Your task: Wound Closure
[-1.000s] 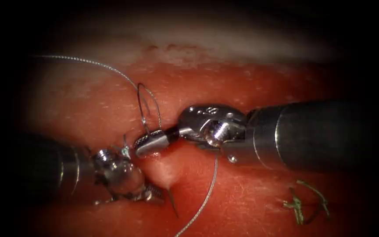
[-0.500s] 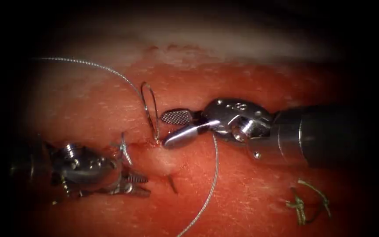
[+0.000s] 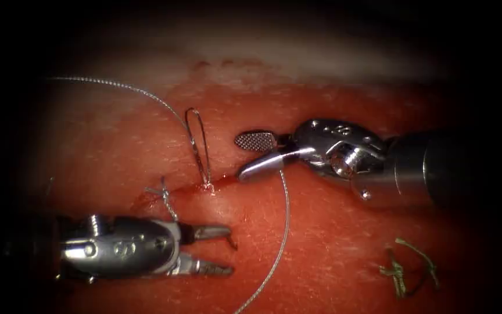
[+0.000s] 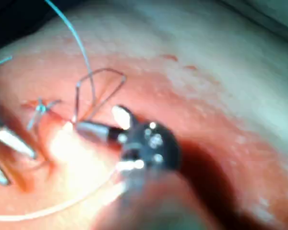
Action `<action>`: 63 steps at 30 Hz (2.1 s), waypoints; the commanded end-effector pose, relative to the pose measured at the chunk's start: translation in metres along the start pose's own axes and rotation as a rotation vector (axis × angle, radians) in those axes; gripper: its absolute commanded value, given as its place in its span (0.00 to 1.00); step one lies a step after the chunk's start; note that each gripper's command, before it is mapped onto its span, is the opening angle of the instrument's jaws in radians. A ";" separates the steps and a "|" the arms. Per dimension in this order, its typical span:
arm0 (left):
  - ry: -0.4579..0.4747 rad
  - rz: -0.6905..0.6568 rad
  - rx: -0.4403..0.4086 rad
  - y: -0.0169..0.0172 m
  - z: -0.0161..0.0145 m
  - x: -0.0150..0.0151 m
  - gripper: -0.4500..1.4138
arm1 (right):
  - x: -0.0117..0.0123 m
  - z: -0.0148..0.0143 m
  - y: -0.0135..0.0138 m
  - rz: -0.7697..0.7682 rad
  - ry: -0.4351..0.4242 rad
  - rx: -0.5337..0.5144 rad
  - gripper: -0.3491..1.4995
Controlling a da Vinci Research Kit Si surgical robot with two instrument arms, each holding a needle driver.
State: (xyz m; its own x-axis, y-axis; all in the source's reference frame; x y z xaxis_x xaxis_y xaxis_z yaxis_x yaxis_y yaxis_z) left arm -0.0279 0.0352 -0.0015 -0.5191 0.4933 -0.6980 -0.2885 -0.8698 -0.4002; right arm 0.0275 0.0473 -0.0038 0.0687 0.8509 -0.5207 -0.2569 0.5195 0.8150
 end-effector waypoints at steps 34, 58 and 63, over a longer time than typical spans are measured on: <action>0.208 -1.014 -0.407 0.0013 -0.0043 0.0040 0.05 | -0.0012 0.0008 -0.0005 -0.002 -0.008 0.019 0.80; 0.294 -0.534 -0.223 -0.0014 -0.0171 0.0109 0.05 | -0.0075 0.0041 -0.0037 -0.262 -0.183 0.178 0.70; 0.316 -0.366 -0.143 -0.0021 -0.0186 0.0119 0.05 | -0.0085 0.0046 -0.0035 -0.276 -0.225 0.158 0.70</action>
State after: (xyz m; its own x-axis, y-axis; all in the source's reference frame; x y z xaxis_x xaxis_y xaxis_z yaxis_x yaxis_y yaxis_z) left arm -0.0176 0.0442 -0.0213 -0.1396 0.7222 -0.6775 -0.3010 -0.6828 -0.6657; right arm 0.0316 0.0390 -0.0014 0.3345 0.6627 -0.6700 -0.0521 0.7229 0.6890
